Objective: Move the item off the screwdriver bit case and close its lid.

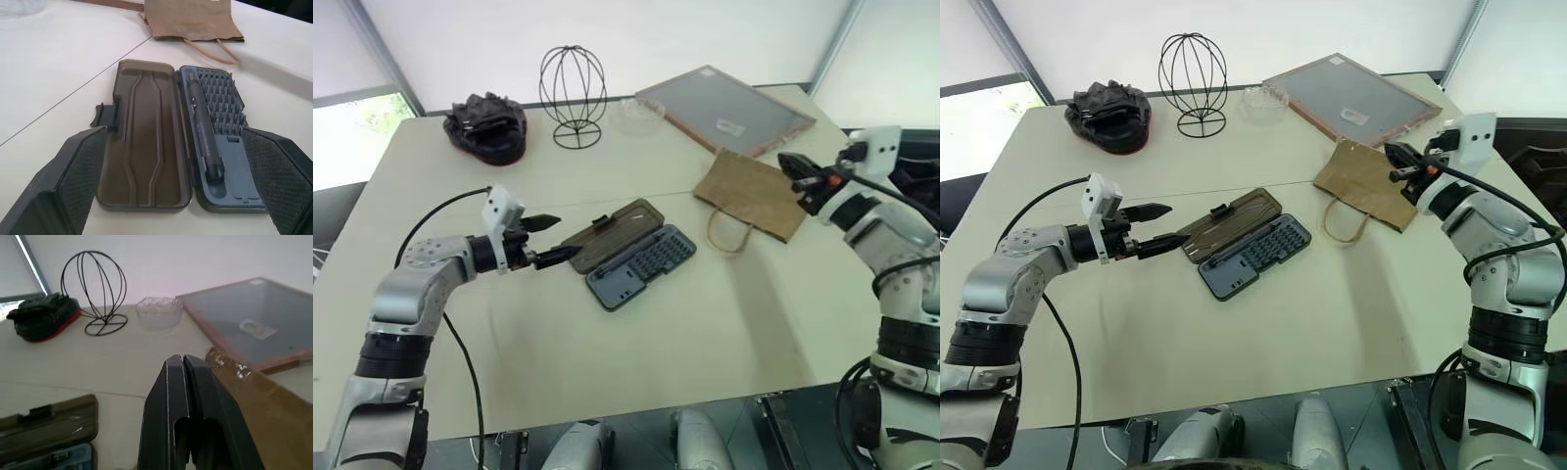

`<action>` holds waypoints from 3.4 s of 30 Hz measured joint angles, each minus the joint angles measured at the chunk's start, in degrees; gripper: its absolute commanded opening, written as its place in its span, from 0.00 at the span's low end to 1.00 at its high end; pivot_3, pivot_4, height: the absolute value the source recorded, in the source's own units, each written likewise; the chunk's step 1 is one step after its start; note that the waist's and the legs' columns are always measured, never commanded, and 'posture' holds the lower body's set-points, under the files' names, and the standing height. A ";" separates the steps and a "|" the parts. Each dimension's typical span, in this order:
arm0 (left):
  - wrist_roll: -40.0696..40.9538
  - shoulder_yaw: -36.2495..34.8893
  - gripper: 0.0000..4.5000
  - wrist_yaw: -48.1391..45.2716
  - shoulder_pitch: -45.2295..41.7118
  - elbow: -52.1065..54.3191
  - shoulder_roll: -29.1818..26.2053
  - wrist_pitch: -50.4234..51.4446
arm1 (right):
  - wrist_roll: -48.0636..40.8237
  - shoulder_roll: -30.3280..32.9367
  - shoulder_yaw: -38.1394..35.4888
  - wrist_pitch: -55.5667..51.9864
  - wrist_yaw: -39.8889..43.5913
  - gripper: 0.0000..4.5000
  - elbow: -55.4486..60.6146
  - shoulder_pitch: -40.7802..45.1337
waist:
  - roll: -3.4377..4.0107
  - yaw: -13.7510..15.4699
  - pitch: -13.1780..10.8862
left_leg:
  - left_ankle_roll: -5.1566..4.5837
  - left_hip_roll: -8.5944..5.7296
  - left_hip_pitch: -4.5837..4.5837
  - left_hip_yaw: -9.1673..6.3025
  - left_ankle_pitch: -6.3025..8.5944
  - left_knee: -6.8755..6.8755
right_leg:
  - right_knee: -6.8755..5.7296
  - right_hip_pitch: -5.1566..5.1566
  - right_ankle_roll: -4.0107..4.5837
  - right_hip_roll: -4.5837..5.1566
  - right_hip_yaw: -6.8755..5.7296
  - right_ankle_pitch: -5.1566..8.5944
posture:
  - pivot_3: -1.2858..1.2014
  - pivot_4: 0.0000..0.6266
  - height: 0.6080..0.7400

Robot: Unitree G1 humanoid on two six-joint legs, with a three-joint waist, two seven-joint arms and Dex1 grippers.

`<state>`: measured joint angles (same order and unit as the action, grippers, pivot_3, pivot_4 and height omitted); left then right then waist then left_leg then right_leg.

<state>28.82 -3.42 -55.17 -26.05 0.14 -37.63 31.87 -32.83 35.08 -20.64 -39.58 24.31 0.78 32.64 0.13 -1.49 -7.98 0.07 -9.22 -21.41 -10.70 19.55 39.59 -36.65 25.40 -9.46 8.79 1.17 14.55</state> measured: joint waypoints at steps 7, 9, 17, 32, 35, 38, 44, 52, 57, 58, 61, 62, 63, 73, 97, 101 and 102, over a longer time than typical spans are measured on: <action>0.11 -0.12 1.00 0.76 3.22 2.88 0.74 0.19 | 3.52 -1.46 0.37 1.33 -3.53 0.99 -8.46 2.15 | 0.00 0.48 0.00 | 0.00 0.02 0.03 0.03 0.00 0.08 | 0.00 0.00 0.00 -0.01 0.00 0.00 | 0.52 0.24 1.00; 0.18 -0.17 1.00 1.32 3.66 3.59 1.18 0.30 | 5.71 -3.00 1.33 3.55 -5.35 0.99 -12.37 2.85 | 0.00 0.44 0.00 | 0.00 0.02 0.03 0.04 0.00 0.09 | -0.02 0.01 0.00 0.00 0.01 0.00 | 0.52 0.24 1.00; 1.54 -0.38 1.00 2.86 7.11 8.44 1.52 2.00 | 15.45 -4.67 2.18 16.90 -14.54 0.99 -28.40 7.84 | 0.01 0.36 0.00 | 0.00 0.01 0.03 0.06 0.00 0.13 | -0.33 0.06 0.00 0.01 0.01 0.00 | 0.52 0.24 1.00; 3.22 -0.52 1.00 2.88 7.11 12.19 -0.77 4.34 | 22.40 -7.75 2.02 22.40 -27.36 0.99 -42.92 14.29 | 0.02 0.25 -0.01 | 0.00 0.01 0.04 0.05 0.00 0.12 | -0.33 0.06 0.01 -0.01 0.03 0.00 | 0.52 0.24 1.00; 3.67 -0.52 1.00 3.11 6.62 12.64 -0.72 4.92 | 21.77 -7.96 0.41 21.28 -29.97 0.99 -45.62 16.45 | 0.02 0.12 -0.01 | 0.00 0.02 0.04 0.05 0.00 0.11 | -0.33 0.06 0.01 -0.01 0.03 0.00 | 0.52 0.24 1.00; 3.96 -0.52 1.00 3.59 6.63 13.89 -0.68 5.06 | 21.03 -8.00 -1.16 19.88 -32.41 0.99 -46.63 17.79 | 0.02 0.11 -0.01 | 0.00 0.02 0.04 0.05 0.00 0.10 | -0.33 0.06 0.01 -0.01 0.03 0.00 | 0.52 0.24 1.00; 4.23 -0.51 1.00 4.60 7.51 14.97 -0.68 5.19 | 16.90 -10.42 -5.61 15.63 -35.44 0.81 -46.65 18.13 | 0.02 -0.11 -0.01 | 0.00 0.02 0.04 0.04 0.00 0.09 | -0.33 0.06 0.01 -0.02 0.04 0.00 | 0.52 0.24 1.00; 4.26 -0.51 1.00 5.04 7.41 15.59 -0.69 5.19 | 12.62 -11.52 -9.90 12.88 -37.87 0.01 -46.60 18.13 | 0.02 -0.52 -0.01 | 0.00 0.02 0.04 0.02 0.00 0.09 | -0.33 0.05 0.01 -0.02 0.04 0.00 | 0.52 0.24 1.00; 4.26 -0.44 1.00 5.04 7.35 15.55 -0.67 5.10 | 13.81 -11.36 -6.38 12.33 -34.99 0.06 -40.58 15.45 | 0.03 -1.12 -0.02 | 0.00 0.04 0.05 0.01 0.00 0.00 | -0.35 0.09 0.01 -0.03 0.05 0.00 | 0.52 0.24 1.00; 4.25 -0.43 1.00 5.05 7.36 15.53 -0.67 5.09 | 14.44 -11.36 -4.99 12.24 -34.09 0.12 -38.36 14.60 | 0.04 -1.15 -0.02 | 0.00 0.04 0.05 0.01 0.00 0.00 | -0.36 0.10 0.01 -0.03 0.05 0.00 | 0.52 0.24 1.00; 4.25 -0.35 1.00 5.00 7.44 15.48 -0.67 5.04 | 15.36 -11.31 -1.39 10.73 -31.48 0.42 -26.91 9.99 | 0.04 -1.04 -0.02 | 0.00 0.04 0.04 0.00 0.00 0.01 | -0.37 0.11 0.01 -0.03 0.05 0.00 | 0.52 0.24 1.00; 4.24 -0.33 1.00 4.93 7.46 15.43 -0.67 5.02 | 15.52 -11.32 -0.81 9.56 -31.17 0.53 -22.94 8.58 | 0.04 -0.95 -0.02 | 0.00 0.04 0.04 -0.01 0.00 0.03 | -0.37 0.11 0.01 -0.04 0.05 0.00 | 0.52 0.24 1.00; 4.24 -0.32 1.00 4.87 7.46 15.31 -0.67 5.01 | 15.52 -11.33 -0.62 8.67 -31.14 0.63 -20.69 7.83 | 0.04 -0.91 -0.02 | 0.00 0.04 0.04 -0.02 0.00 0.04 | -0.37 0.10 0.01 -0.04 0.05 0.00 | 0.52 0.24 1.00; 3.52 0.59 1.00 3.08 5.68 12.67 -0.57 4.22 | 18.86 -3.84 1.52 4.89 -27.53 0.99 -6.62 -1.94 | 0.05 -0.46 -0.03 | 0.00 0.00 0.04 -0.01 0.00 0.04 | -0.36 0.10 0.01 -0.03 0.04 0.00 | 0.52 0.24 1.00; 3.71 0.97 1.00 -0.87 3.30 12.37 -3.96 5.44 | 37.15 -0.14 23.04 13.50 -13.57 0.99 -11.42 -7.35 | 0.00 0.56 0.00 | 0.01 0.04 0.14 0.17 0.00 0.20 | -0.28 -0.02 0.01 -0.04 0.10 0.00 | 0.52 0.24 1.00; 3.92 0.98 1.00 -0.04 3.44 12.80 -3.64 5.49 | 41.64 -0.50 25.80 19.17 -15.49 0.99 -22.75 -1.11 | -0.13 0.72 0.08 | 0.01 0.03 0.23 0.15 0.00 0.23 | -0.19 -0.14 0.01 -0.05 0.10 0.00 | 0.52 0.24 1.00; 3.94 0.98 1.00 0.23 3.44 13.06 -3.45 5.52 | 42.33 -0.72 26.12 20.18 -15.73 0.94 -25.17 0.21 | -0.19 0.74 0.11 | 0.01 0.03 0.24 0.12 0.00 0.23 | -0.13 -0.19 0.02 -0.06 0.10 0.00 | 0.52 0.24 1.00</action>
<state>32.76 -2.44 -54.94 -22.60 13.20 -41.08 37.39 9.50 34.36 5.48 -19.39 8.58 -24.39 32.85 -0.06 -0.75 -7.87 0.08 -9.19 -21.17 -10.58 19.56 39.82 -36.79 25.21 -9.45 8.73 1.26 14.55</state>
